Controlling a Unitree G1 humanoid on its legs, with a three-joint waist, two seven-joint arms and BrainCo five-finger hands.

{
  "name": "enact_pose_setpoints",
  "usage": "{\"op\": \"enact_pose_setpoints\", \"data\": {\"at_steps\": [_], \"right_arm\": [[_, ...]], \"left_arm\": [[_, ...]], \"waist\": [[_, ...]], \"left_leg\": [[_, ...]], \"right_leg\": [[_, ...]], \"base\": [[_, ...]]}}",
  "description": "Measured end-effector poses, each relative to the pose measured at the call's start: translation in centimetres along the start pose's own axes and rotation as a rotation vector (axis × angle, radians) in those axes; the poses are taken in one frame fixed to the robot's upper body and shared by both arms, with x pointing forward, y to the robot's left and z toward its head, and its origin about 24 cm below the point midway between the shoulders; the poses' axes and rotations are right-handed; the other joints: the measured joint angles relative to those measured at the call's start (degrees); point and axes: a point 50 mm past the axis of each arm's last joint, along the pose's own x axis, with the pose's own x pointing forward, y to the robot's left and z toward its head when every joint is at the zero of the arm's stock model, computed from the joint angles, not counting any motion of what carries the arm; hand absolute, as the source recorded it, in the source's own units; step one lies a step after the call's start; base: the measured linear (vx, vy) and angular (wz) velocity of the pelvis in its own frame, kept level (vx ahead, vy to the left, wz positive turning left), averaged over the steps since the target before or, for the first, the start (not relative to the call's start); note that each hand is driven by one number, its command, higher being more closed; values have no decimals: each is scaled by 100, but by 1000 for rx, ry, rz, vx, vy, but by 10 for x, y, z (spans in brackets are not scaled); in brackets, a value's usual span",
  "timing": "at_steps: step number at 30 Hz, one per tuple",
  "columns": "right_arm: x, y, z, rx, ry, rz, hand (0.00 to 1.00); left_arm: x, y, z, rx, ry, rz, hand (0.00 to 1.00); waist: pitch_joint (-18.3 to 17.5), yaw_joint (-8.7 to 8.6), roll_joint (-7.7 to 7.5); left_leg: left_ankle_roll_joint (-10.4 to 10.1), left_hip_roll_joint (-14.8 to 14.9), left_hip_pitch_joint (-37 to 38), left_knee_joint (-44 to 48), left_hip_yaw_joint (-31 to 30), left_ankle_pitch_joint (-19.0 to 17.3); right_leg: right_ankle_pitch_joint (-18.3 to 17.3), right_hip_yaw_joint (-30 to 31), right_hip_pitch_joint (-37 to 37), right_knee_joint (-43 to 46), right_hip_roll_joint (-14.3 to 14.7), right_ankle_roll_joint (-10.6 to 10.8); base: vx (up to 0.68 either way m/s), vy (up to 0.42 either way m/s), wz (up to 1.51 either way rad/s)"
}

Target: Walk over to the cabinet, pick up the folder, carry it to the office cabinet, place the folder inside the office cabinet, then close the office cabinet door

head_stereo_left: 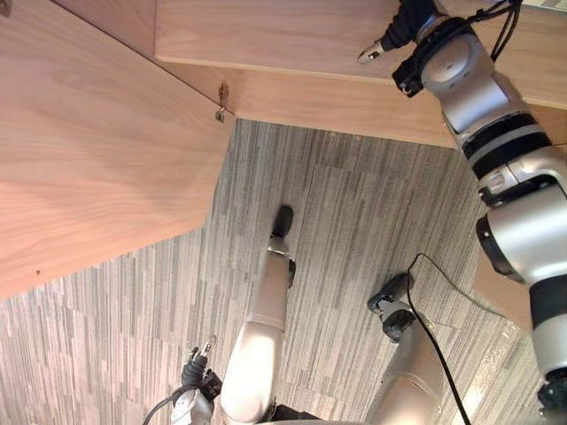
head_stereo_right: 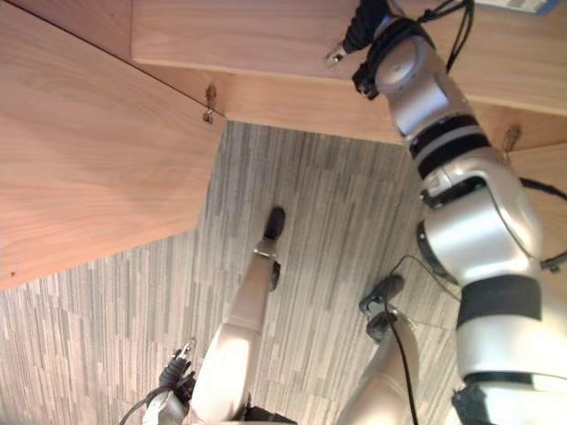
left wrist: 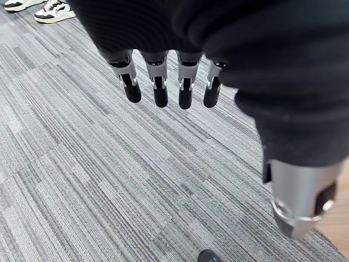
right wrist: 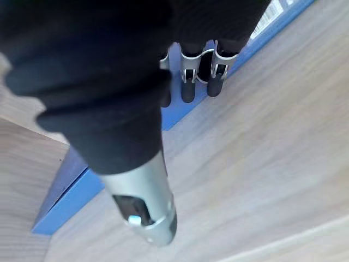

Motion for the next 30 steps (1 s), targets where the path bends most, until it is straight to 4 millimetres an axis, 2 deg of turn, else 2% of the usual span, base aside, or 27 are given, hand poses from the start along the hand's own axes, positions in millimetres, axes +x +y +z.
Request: {"op": "enact_pose_setpoints", "data": {"at_steps": [7,13,22,25,27,30], "right_arm": [[3,-23,14,-35,-33,-50,0],[1,-25,3,-172,10,-24,0],[-9,19,-23,-232,32,113,0],[-11,29,-25,-242,32,144,0],[-13,42,-27,-262,34,188,0],[-14,46,-29,-264,37,198,0]], "left_arm": [[0,-1,-1,-11,1,1,0],[0,-3,3,-10,-15,-10,0],[0,-1,3,-7,-6,-10,0],[1,2,3,0,0,-2,0],[1,9,3,10,9,16,0],[2,14,3,13,12,26,0]], "waist": [[73,-94,-61],[112,-145,-105],[121,-156,-125],[122,-176,-140],[118,-186,-222],[114,-217,-265]], "left_leg": [[-5,1,-86,1,-15,9],[-7,3,-80,9,-16,16],[-22,82,321,-168,34,51],[-39,158,540,-412,78,147],[-34,257,847,-737,158,259],[-47,301,1119,-1020,240,358]], "right_leg": [[-23,-20,-81,40,-10,-10],[-27,-19,-89,80,-19,-16],[-14,-13,258,-109,64,-28],[53,-14,413,-291,152,-54],[150,-14,626,-533,266,-72],[201,-9,809,-704,314,-84]], "base": [[40,28,2],[28,28,0],[24,28,-3],[25,7,-7],[64,10,-17],[49,4,-8]]}}
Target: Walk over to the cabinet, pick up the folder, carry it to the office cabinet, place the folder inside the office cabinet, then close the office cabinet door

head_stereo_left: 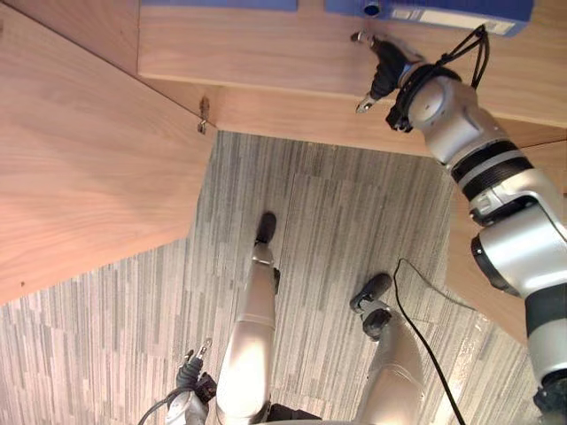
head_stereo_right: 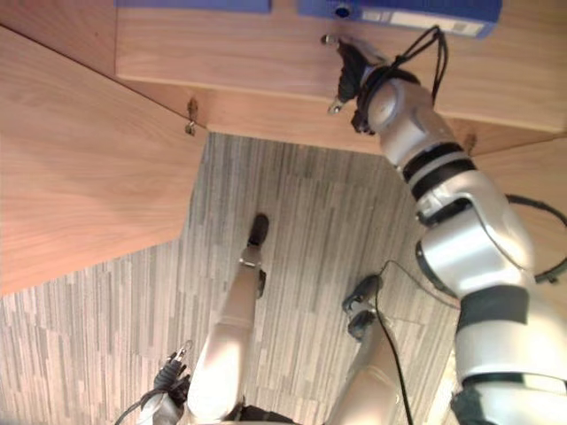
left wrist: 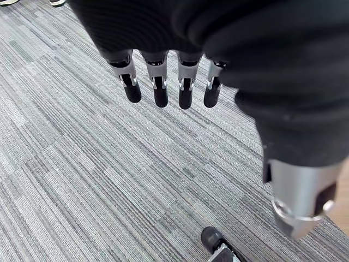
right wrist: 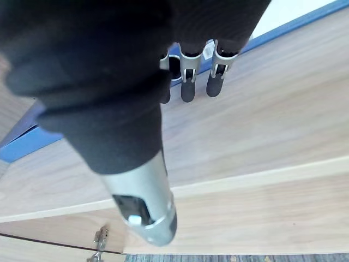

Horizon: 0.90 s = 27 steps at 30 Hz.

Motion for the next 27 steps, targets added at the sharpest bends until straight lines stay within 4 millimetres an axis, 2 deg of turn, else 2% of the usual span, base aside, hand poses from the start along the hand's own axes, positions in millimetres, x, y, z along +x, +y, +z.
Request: {"op": "enact_pose_setpoints", "data": {"at_steps": [5,9,13,17,21,25,26,27], "right_arm": [[1,2,3,2,-9,0,0],[1,4,5,0,-13,7,0],[2,18,7,-3,-12,43,0],[-2,43,-2,36,9,103,0],[-16,94,-21,214,76,190,0],[-43,162,-49,582,269,251,0],[-56,185,-54,712,347,257,0],[-63,198,-56,768,384,261,0]], "left_arm": [[2,18,8,31,-11,32,0],[3,22,11,40,-21,30,0],[2,28,13,44,-23,38,0],[3,30,16,48,-33,43,0],[3,31,18,43,-41,45,0],[4,22,31,86,-99,9,0],[4,20,34,111,-113,-1,0],[4,19,35,114,-119,-5,0]], "waist": [[-14,-39,-113],[-6,-70,-140],[-9,-90,-177],[-6,-127,-206],[0,-225,-238],[-7,-365,-296],[-18,-432,-328],[-27,-468,-348]], "left_leg": [[-77,153,490,-598,114,243],[-93,209,664,-832,175,366],[-118,287,933,-998,239,424],[-134,307,1189,-1166,273,481],[-129,323,1642,-1400,333,541],[-128,341,2347,-1815,432,644],[-128,341,2558,-1893,463,648],[-128,343,2656,-1918,481,648]], "right_leg": [[65,29,223,-239,171,-43],[86,94,248,-267,230,-75],[105,112,441,-360,305,-104],[104,116,622,-436,331,-105],[114,115,1019,-556,386,-94],[111,109,1585,-749,404,-85],[110,106,1776,-789,398,-78],[113,107,1868,-816,387,-72]], "base": [[35,-11,-11],[25,-12,-7],[28,-2,-8],[4,1,-1],[54,4,0],[67,-6,-2],[41,-5,-1],[55,-1,-4]]}}
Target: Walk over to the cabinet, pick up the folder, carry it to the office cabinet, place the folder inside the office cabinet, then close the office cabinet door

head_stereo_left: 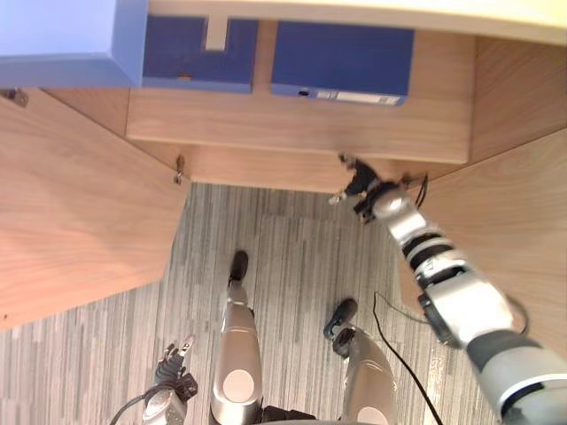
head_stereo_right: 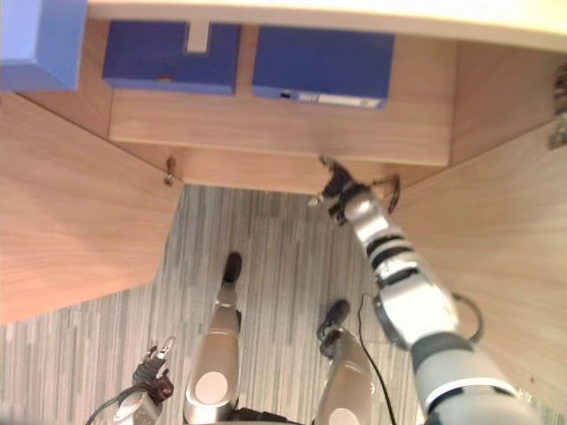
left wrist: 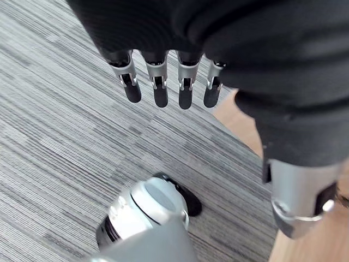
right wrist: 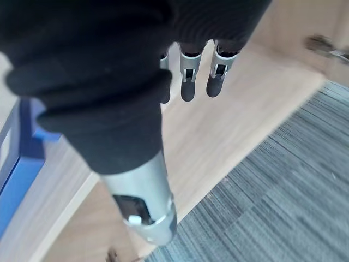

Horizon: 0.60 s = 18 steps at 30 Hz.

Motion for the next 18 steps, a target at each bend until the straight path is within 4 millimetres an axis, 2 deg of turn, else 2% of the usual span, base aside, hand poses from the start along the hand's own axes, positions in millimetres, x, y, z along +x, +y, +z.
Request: {"op": "enact_pose_setpoints", "data": {"at_steps": [2,3,5,6,8,11,13,15,18], "right_arm": [[-13,45,-49,151,136,38,0],[-19,59,-62,185,179,56,0],[-51,103,-119,346,385,82,0],[-61,112,-132,376,441,81,0],[-94,131,-171,477,610,41,0],[-114,134,-194,529,706,-26,0],[-131,136,-211,571,776,-82,0],[-142,138,-221,627,819,-126,0],[-156,144,-230,704,867,-179,0]], "left_arm": [[0,-5,1,29,-5,-10,0],[0,-6,-1,34,1,-12,0],[-3,-14,-8,77,29,-20,0],[-3,-15,-10,94,36,-22,0],[-7,-17,-19,150,61,-20,0],[-13,-25,-24,140,57,-21,0],[-17,-31,-18,126,2,-24,0],[-20,-32,-8,115,-55,-18,0],[-25,-37,9,115,-153,-13,0]], "waist": [[-188,-145,-110],[-301,-175,-145],[-750,-316,-181],[-908,-339,-182],[-1479,-378,-166],[-1951,-433,-95],[-2327,-451,-48],[-2484,-471,-29],[-2521,-488,18]], "left_leg": [[-2,28,396,-119,138,-3],[-3,36,472,-164,156,-3],[-3,34,823,-302,179,-3],[-3,29,886,-329,185,-4],[-4,9,1185,-504,209,-5],[4,-29,1386,-693,188,10],[11,-87,1510,-897,144,64],[28,-151,1558,-983,108,92],[42,-261,1610,-982,99,93]], "right_leg": [[1,-6,356,-160,5,20],[-5,-11,422,-205,13,31],[-9,-94,811,-376,23,73],[-11,-118,899,-426,21,86],[-21,-178,1221,-626,21,157],[24,-307,1511,-952,27,239],[151,-426,1752,-1280,30,302],[256,-473,1896,-1483,33,362],[485,-526,2154,-1773,8,399]], "base": [[51,6,-11],[52,8,-5],[87,20,6],[103,44,12],[88,56,9],[50,75,13],[75,87,21],[63,66,20],[87,62,9]]}}
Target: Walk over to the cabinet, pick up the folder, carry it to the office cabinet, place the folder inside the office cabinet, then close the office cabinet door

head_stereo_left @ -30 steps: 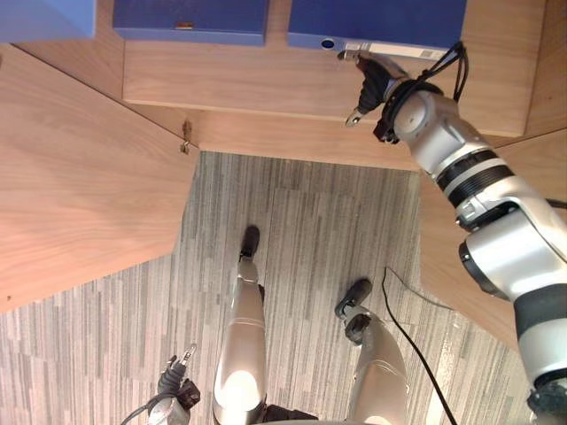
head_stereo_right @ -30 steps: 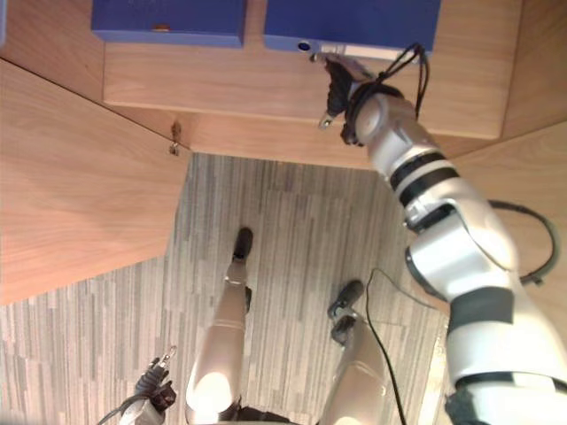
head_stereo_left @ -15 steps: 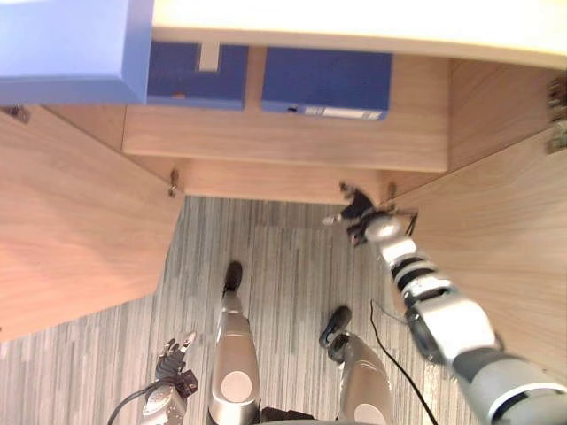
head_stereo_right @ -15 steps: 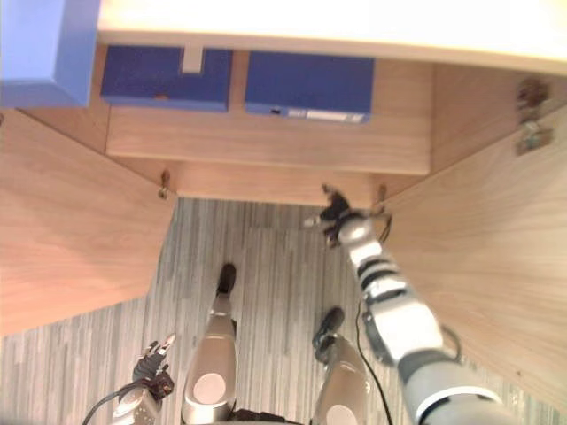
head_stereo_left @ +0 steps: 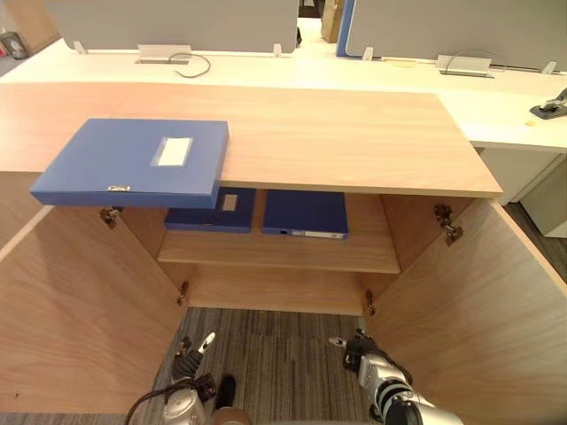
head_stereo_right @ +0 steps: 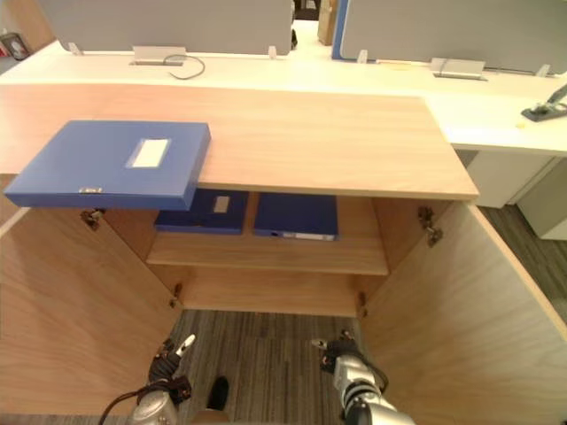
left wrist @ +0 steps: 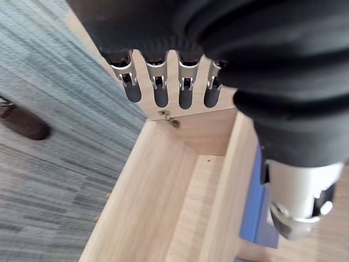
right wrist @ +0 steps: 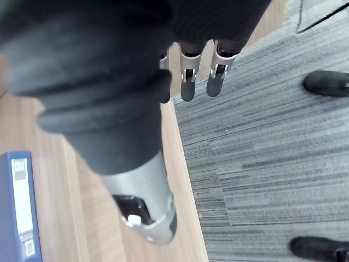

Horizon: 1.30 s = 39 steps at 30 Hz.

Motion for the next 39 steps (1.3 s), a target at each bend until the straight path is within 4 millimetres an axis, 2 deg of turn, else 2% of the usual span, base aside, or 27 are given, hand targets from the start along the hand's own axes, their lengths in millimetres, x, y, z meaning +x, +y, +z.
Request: {"op": "enact_pose_setpoints", "data": {"at_steps": [4,7,10,13,19,22,31,36,39], "right_arm": [[-4,-9,-31,38,72,-30,0],[-9,-18,-52,31,106,-64,0],[-12,-25,-63,30,117,-87,0],[-15,-27,-73,-54,123,-84,0],[-16,-19,-67,-53,89,-70,0],[-16,-19,-66,-51,86,-79,0],[-16,-19,-66,-54,84,-78,0],[-16,-18,-67,-97,73,-55,0],[-17,-19,-69,-98,70,-44,0]], "left_arm": [[-10,-7,27,66,-158,-1,0],[-18,-5,44,99,-255,27,0],[-26,-2,66,102,-370,70,0],[-41,0,97,129,-543,135,0],[-74,18,142,273,-863,458,0],[-92,25,161,286,-999,605,0],[-123,36,192,346,-1222,806,0],[-124,32,214,532,-1394,773,0],[-109,31,222,717,-1430,758,0]], "waist": [[-70,-34,5],[-172,-73,-1],[-182,-72,-9],[-229,-73,-37],[-417,-36,-33],[-490,24,-68],[-502,37,-64],[-529,56,-70],[-596,48,-70]], "left_leg": [[1,-85,30,1,-21,-1],[5,-112,49,1,-28,0],[99,-125,85,0,-83,-29],[155,-156,24,16,-129,-54],[175,-314,-56,2,-225,12],[177,-360,-82,1,-254,53],[181,-369,-83,-1,-238,46],[137,-313,-86,-3,-160,2],[148,-291,-85,-2,-103,9]], "right_leg": [[66,-145,201,-160,-46,34],[65,-245,292,-171,-76,38],[59,-352,408,-172,-103,46],[34,-612,565,-174,-145,81],[-18,-864,609,-143,-270,151],[-21,-901,615,-158,-300,156],[-26,-878,607,-185,-300,151],[-24,-764,566,-309,-233,120],[19,-685,551,-384,-196,110]], "base": [[53,39,15],[20,26,11],[-19,33,17],[-31,27,36],[3,34,24],[39,25,9],[11,6,0],[-5,11,-10],[23,6,-13]]}}
